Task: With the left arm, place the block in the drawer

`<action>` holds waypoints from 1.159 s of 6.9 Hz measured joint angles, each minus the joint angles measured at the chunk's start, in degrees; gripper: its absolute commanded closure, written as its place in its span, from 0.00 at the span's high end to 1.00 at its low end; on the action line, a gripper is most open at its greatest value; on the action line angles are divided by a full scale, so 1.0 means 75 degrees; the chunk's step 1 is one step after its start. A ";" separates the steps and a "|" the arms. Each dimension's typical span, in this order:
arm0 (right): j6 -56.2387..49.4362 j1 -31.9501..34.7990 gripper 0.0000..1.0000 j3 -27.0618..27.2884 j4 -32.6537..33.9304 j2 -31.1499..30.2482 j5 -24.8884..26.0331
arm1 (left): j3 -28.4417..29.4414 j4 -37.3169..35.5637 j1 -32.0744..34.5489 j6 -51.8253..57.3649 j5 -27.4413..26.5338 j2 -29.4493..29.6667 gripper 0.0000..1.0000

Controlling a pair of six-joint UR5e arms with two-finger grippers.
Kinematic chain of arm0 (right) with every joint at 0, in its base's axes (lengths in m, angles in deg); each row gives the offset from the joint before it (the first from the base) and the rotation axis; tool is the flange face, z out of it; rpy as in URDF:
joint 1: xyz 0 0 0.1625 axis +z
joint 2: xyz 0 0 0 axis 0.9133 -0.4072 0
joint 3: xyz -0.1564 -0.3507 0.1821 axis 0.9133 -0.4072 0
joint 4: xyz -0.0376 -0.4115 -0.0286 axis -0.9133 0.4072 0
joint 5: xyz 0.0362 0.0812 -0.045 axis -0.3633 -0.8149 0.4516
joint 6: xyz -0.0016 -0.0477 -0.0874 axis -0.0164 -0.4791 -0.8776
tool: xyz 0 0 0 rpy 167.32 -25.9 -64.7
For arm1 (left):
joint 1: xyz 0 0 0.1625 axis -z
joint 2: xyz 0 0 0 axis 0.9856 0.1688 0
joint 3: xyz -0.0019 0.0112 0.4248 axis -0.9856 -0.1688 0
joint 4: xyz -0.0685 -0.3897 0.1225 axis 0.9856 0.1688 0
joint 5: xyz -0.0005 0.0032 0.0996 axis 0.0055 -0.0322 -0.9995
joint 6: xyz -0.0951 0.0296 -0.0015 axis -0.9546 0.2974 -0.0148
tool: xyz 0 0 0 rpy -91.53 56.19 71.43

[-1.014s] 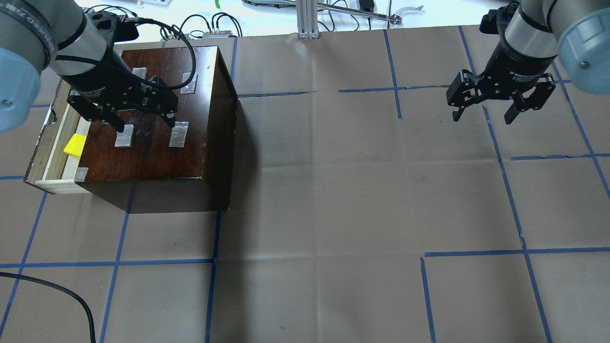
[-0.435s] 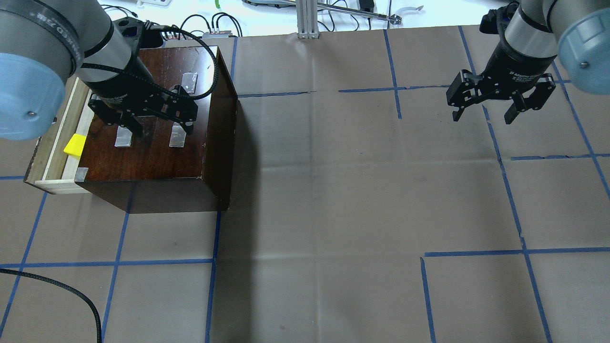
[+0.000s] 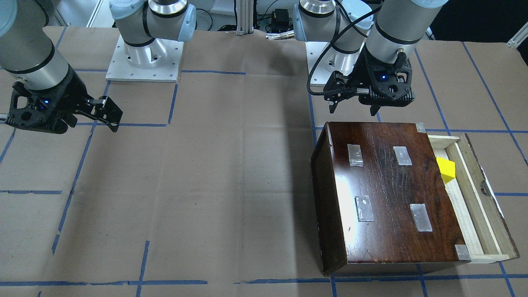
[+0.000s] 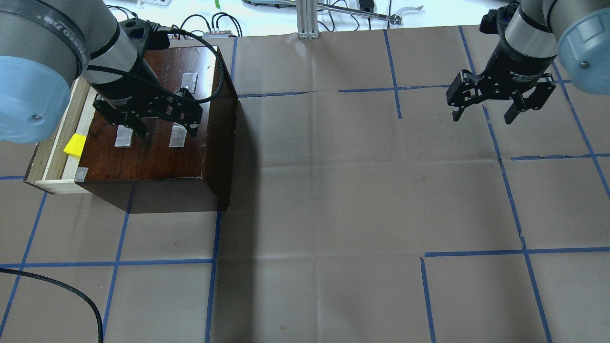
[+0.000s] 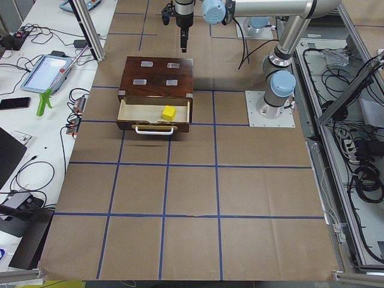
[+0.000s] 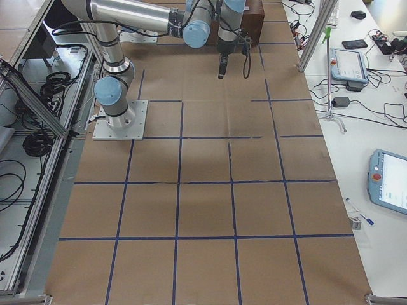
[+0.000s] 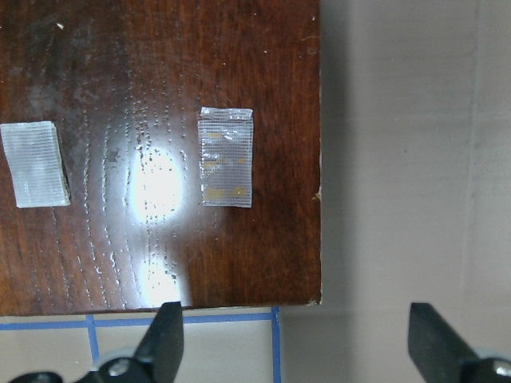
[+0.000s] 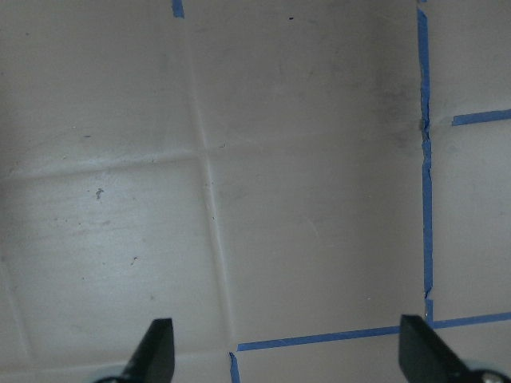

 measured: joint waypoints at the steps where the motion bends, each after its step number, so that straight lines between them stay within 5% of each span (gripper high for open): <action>1: 0.0000 0.0000 1.00 0.0000 0.0000 -0.0002 0.0000 | -0.0002 0.0002 0.0008 0.0099 0.0001 -0.0005 0.99; 8: 0.0000 0.0000 1.00 0.0000 0.0000 0.0001 0.0000 | 0.0009 0.0003 0.0007 0.0049 -0.0022 0.0026 0.99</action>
